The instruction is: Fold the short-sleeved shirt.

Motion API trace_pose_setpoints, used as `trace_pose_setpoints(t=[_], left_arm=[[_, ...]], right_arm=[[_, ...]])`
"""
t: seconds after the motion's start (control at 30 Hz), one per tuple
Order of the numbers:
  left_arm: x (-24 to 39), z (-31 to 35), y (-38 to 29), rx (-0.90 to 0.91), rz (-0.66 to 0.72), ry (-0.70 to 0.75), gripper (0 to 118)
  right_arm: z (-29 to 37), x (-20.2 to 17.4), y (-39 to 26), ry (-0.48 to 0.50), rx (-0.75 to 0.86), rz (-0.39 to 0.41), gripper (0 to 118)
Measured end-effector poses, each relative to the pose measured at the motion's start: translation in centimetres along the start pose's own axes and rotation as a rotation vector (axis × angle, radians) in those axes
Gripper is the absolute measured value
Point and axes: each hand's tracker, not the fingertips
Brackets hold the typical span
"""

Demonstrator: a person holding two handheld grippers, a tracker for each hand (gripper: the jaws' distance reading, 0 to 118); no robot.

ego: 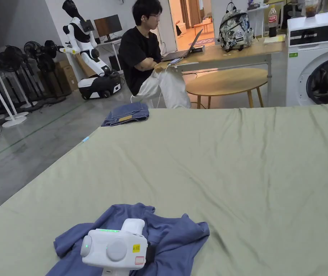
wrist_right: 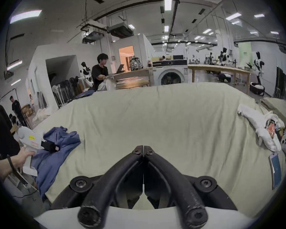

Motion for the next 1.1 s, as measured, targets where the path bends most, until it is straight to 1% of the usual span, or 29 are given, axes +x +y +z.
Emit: trace_pose_setpoints(t=[0.03,0.07,0.1,0.13,0.2,0.23,0.3,0.33,0.37,0.43,0.5,0.57,0.63,0.67,0.7,0.73,0.77,0.83,0.87,0.9,0.93,1.0,1.03,1.1], left_arm=[[-0.6,0.5,0.3,-0.002,0.06,-0.028,0],[-1.6,2.1,1.0,0.035,0.131,-0.105,0],[-2.5,4.2,2.0,0.087,0.171,-0.133,0],[-3.3,6.6,3.2,0.163,0.224,-0.135,0],[-4.5,12.8,7.3,0.302,0.222,-0.085,0],[-4.8,15.5,9.5,0.324,0.166,-0.057,0],[-3.9,21.7,13.9,0.42,0.008,0.102,0],[-3.6,24.4,15.7,0.469,-0.028,0.147,0],[-3.1,27.6,18.1,0.522,-0.034,0.121,0],[0.2,32.3,20.6,0.637,-0.067,0.123,0],[3.3,35.4,23.0,0.676,-0.127,0.09,0],[6.2,33.8,23.9,0.677,-0.196,0.112,0],[9.6,31.3,23.8,0.623,-0.247,0.093,0],[11.0,27.6,23.0,0.515,-0.236,0.01,0],[12.6,24.8,22.0,0.427,-0.232,-0.028,0],[14.8,21.2,19.7,0.428,-0.244,-0.09,0],[16.9,18.1,17.9,0.384,-0.252,-0.145,0],[21.8,12.5,12.4,0.298,-0.195,-0.32,0],[24.8,9.7,9.4,0.241,-0.196,-0.417,0],[28.0,7.6,6.5,0.176,-0.229,-0.483,0],[31.0,5.4,3.6,0.162,-0.217,-0.499,0],[37.2,2.8,-1.9,0.026,-0.25,-0.633,0],[40.1,2.2,-4.8,0.009,-0.247,-0.701,0],[45.7,2.0,-9.3,-0.077,-0.298,-0.798,0]], right_arm=[[0.5,0.1,0.2,0.005,0.01,0.004,0],[1.0,0.2,0.4,0.01,0.023,0.017,0],[1.4,0.3,0.7,0.005,0.04,0.029,0],[1.8,0.5,0.9,-0.004,0.054,0.032,0],[2.7,0.7,1.3,0.0,0.078,0.01,0],[3.0,1.0,1.4,0.005,0.093,-0.007,0],[3.6,1.4,1.5,0.003,0.112,-0.027,0],[4.0,1.4,1.6,0.003,0.117,-0.03,0],[4.2,1.6,1.6,-0.002,0.123,-0.031,0],[4.6,2.0,1.7,-0.02,0.131,-0.036,0],[5.1,2.6,1.8,-0.031,0.138,-0.051,0],[5.6,3.3,1.8,-0.04,0.144,-0.074,0],[6.0,3.9,1.9,-0.053,0.151,-0.084,0],[6.3,4.2,1.9,-0.063,0.152,-0.086,0],[6.6,4.6,1.9,-0.072,0.153,-0.085,0],[6.9,5.0,2.0,-0.084,0.155,-0.087,0],[7.3,5.5,2.2,-0.093,0.157,-0.092,0],[8.6,6.4,2.3,-0.115,0.172,-0.094,0],[9.3,7.0,2.3,-0.138,0.182,-0.092,0],[9.8,7.5,2.2,-0.168,0.192,-0.093,0],[10.3,8.1,2.2,-0.196,0.197,-0.102,0],[11.0,9.5,2.1,-0.223,0.183,-0.12,0],[11.5,10.1,1.8,-0.242,0.186,-0.125,0],[12.4,10.9,1.3,-0.28,0.186,-0.13,0]])
